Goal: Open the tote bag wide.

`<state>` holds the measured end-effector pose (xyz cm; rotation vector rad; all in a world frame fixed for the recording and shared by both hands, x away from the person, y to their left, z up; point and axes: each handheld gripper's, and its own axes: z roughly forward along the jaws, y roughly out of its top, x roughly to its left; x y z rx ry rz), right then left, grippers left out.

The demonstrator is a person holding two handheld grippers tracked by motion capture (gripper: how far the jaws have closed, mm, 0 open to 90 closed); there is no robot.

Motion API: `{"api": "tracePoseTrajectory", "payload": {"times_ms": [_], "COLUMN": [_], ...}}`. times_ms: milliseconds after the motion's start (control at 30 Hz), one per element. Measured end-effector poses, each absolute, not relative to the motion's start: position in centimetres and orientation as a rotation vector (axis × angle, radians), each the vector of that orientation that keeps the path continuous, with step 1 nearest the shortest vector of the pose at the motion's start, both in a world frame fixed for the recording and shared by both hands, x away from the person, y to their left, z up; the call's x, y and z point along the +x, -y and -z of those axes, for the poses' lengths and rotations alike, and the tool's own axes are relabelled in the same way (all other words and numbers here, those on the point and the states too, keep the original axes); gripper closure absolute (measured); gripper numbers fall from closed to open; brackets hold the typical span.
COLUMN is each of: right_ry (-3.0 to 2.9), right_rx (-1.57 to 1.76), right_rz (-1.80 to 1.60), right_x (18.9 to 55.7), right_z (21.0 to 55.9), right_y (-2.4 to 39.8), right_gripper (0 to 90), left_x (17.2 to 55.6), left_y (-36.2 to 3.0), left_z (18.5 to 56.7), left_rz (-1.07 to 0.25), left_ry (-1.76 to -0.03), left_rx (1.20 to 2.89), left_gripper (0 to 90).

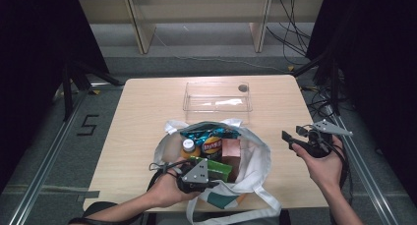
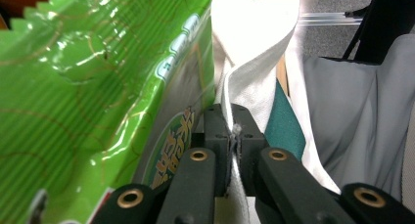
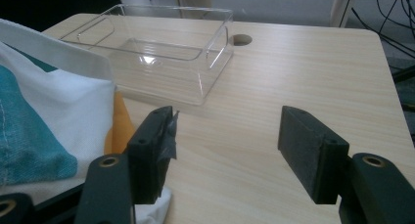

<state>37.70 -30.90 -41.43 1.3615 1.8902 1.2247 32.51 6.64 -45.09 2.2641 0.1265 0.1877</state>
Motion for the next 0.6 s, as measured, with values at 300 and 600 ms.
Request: {"api": "tracePoseTrajectory", "payload": {"times_ms": [300, 600], "right_ry": [-1.89, -1.89], "right_rx": [1.404, 1.326], "right_rz": [-1.262, -1.305], "right_x": [37.5, 36.9], "right_z": [41.2, 39.5], "right_y": [30.5, 29.7], "right_gripper": [39.2, 39.4], "left_x": [32.2, 31.3], "left_y": [-6.8, -8.8], "left_z": [44.7, 41.6], "left_rz": [-0.182, -0.168], "left_ry": [-0.13, -0.191], "left_rx": [2.251, 2.139], "left_gripper": [79.5, 52.0]}}
